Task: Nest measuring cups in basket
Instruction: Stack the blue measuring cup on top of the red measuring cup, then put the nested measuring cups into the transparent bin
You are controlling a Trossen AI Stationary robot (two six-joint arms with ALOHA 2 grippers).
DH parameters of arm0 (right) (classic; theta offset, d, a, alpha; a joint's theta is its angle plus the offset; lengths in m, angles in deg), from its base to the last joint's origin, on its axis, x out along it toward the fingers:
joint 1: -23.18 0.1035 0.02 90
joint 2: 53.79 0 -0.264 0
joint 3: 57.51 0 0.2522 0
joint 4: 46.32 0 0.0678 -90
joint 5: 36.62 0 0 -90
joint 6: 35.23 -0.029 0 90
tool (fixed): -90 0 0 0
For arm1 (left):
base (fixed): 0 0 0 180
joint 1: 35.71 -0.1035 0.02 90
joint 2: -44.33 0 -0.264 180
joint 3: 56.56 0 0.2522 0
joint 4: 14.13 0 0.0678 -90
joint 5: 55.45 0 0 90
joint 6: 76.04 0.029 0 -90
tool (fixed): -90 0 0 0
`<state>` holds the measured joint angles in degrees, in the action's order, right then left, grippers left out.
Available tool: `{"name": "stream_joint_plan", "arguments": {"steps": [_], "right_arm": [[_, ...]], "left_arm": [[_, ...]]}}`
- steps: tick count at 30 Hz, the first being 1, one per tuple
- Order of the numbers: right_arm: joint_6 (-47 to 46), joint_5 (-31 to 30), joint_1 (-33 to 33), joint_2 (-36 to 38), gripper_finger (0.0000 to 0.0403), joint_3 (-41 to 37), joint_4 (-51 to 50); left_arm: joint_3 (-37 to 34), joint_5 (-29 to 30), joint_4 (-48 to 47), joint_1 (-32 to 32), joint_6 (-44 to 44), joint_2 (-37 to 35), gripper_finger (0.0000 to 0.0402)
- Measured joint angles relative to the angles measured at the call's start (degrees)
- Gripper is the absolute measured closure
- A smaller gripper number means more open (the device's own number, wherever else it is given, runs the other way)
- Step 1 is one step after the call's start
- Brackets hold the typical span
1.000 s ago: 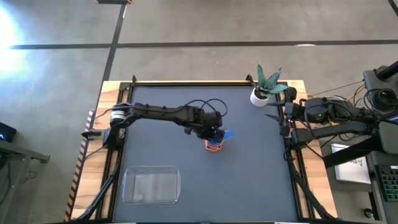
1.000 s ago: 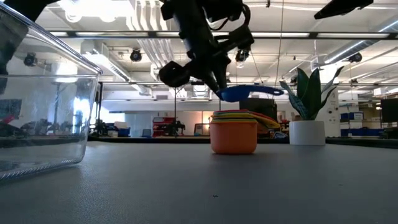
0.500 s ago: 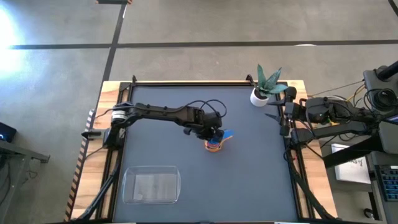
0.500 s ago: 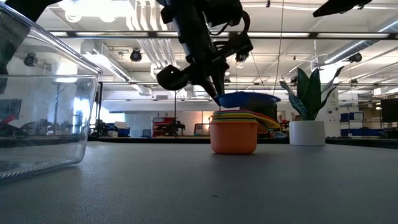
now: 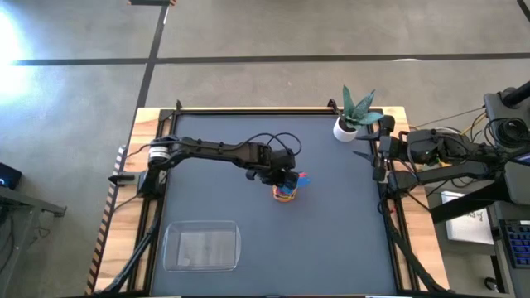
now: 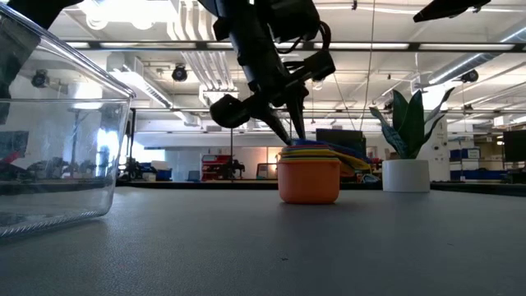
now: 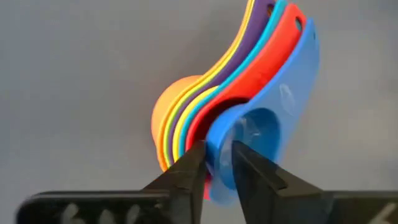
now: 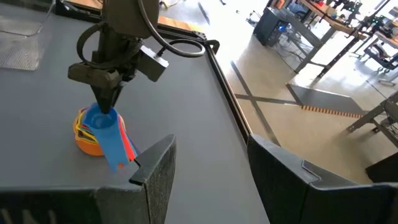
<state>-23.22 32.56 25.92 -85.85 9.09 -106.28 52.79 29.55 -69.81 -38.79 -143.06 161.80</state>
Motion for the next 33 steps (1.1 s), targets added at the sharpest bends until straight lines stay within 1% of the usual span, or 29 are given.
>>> {"name": "stream_joint_plan", "arguments": {"steps": [5,7,9,10,12,15,17,19,22,24,26,28,31,33], "right_arm": [[0.24,0.46,0.00,-0.18,0.0216,0.00,0.11],[0.87,2.59,0.00,-0.60,0.0216,0.00,0.26],[1.54,6.25,0.00,-1.58,0.0216,0.00,0.25],[1.98,8.16,0.02,-2.21,0.0216,-0.03,0.26],[2.57,11.19,0.02,-3.78,0.0216,-0.36,0.28],[4.05,12.84,0.02,-7.33,0.0216,-1.19,0.60],[5.86,13.36,0.00,-10.09,0.0216,-2.29,1.72],[8.38,13.98,0.00,-12.77,0.0216,-3.35,4.01],[10.74,18.20,-0.12,-17.72,0.0216,-4.25,6.55],[11.08,19.99,-0.36,-21.93,0.0216,-4.44,8.42],[11.13,20.53,-0.68,-25.31,0.0216,-4.21,8.62],[11.17,21.64,-1.43,-28.17,0.0216,-3.10,10.95],[11.27,24.62,-2.56,-32.52,0.0216,-2.63,10.44],[12.12,26.07,-3.26,-34.14,0.0216,-2.05,10.81]], "left_arm": [[0.16,0.20,-0.97,0.16,2.95,-0.25,0.0290],[0.97,1.44,-1.33,0.33,5.18,-1.07,0.0273],[2.34,4.16,-2.12,0.59,8.06,-2.89,0.0259],[3.01,6.38,-2.75,0.86,9.45,-4.21,0.0253],[3.82,13.11,-3.23,1.67,11.98,-7.35,0.0246],[3.77,24.30,-4.54,3.69,15.08,-12.26,0.0242],[3.62,29.93,-4.03,5.30,18.06,-14.82,0.0242],[3.37,33.79,-1.36,6.90,21.56,-16.81,0.0244],[2.61,37.73,3.88,9.35,28.98,-18.66,0.0249],[1.43,40.67,6.73,10.55,32.95,-19.36,0.0254],[-0.98,42.06,10.59,10.97,36.08,-20.21,0.0260],[-4.97,41.74,15.23,10.90,37.87,-21.68,0.0266],[-13.17,38.67,23.49,10.81,38.96,-24.70,0.0277],[-19.26,37.85,30.11,11.14,38.95,-27.51,0.0284]]}}
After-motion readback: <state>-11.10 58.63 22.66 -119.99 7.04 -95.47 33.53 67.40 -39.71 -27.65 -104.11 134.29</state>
